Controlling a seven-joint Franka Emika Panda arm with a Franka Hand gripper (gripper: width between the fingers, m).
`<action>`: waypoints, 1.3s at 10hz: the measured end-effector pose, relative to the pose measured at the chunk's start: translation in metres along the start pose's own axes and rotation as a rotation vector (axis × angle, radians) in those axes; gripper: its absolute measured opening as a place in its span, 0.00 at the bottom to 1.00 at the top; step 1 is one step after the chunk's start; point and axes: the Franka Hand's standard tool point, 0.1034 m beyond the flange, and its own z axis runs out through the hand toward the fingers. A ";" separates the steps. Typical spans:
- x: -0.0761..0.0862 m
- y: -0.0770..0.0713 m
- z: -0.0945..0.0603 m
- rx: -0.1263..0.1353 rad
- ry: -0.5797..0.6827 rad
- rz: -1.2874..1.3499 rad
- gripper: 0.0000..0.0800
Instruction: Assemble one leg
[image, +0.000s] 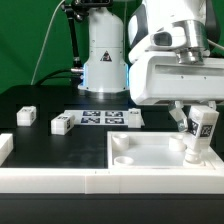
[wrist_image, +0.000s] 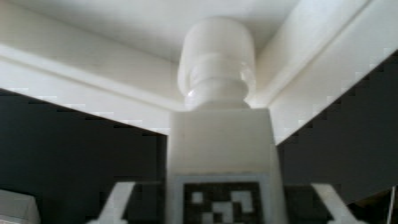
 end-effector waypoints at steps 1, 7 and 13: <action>0.000 -0.001 0.000 0.001 0.002 -0.001 0.36; -0.007 -0.006 0.005 0.010 -0.015 -0.002 0.36; -0.009 -0.003 0.006 0.009 -0.023 0.003 0.59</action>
Offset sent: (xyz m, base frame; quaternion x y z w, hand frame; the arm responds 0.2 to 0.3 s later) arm 0.0027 0.0061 -0.0033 0.0073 0.0067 0.0052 0.9999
